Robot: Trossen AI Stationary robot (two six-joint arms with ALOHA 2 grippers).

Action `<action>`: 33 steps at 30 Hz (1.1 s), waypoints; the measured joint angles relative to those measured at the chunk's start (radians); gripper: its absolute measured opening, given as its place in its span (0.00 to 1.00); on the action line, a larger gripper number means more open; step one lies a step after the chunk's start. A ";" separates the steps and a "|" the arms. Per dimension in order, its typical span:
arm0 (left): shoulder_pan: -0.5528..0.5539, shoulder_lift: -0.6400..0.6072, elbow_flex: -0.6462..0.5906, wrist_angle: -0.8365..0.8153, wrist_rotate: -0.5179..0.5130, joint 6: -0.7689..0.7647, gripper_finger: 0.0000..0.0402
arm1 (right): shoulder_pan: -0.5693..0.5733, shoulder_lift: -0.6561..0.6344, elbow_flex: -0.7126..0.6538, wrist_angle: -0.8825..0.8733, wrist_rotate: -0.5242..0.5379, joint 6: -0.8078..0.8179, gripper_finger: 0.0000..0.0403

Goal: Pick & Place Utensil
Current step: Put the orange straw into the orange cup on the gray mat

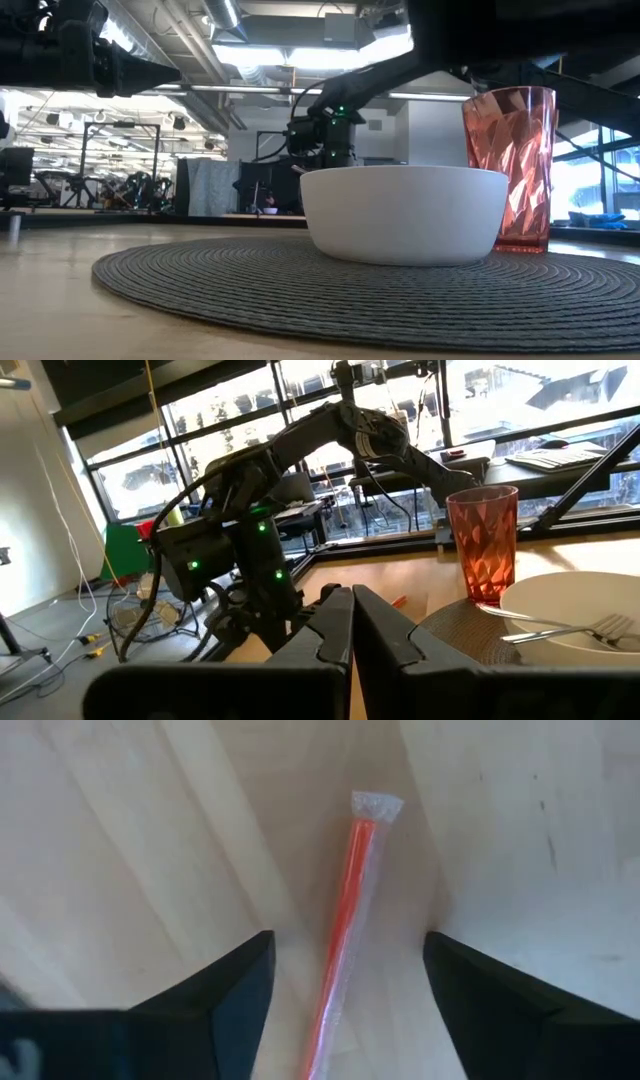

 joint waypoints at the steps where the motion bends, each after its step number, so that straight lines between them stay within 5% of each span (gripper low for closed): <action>1: 0.000 0.000 0.000 0.000 0.000 0.000 0.00 | 0.006 0.006 0.001 -0.001 0.028 -0.003 0.63; 8: 0.000 0.000 0.000 0.000 0.000 -0.004 0.01 | 0.021 0.009 0.000 -0.008 0.108 -0.021 0.43; 17: 0.000 0.000 0.000 0.000 0.000 -0.003 0.01 | 0.030 0.013 0.019 -0.008 0.097 -0.116 0.03; 25: 0.000 0.000 0.000 0.001 0.000 0.000 0.01 | 0.055 -0.041 0.016 0.055 0.085 -0.158 0.01; 33: 0.000 0.000 0.000 0.001 0.001 0.000 0.01 | 0.150 -0.269 0.018 0.215 -0.050 -0.191 0.01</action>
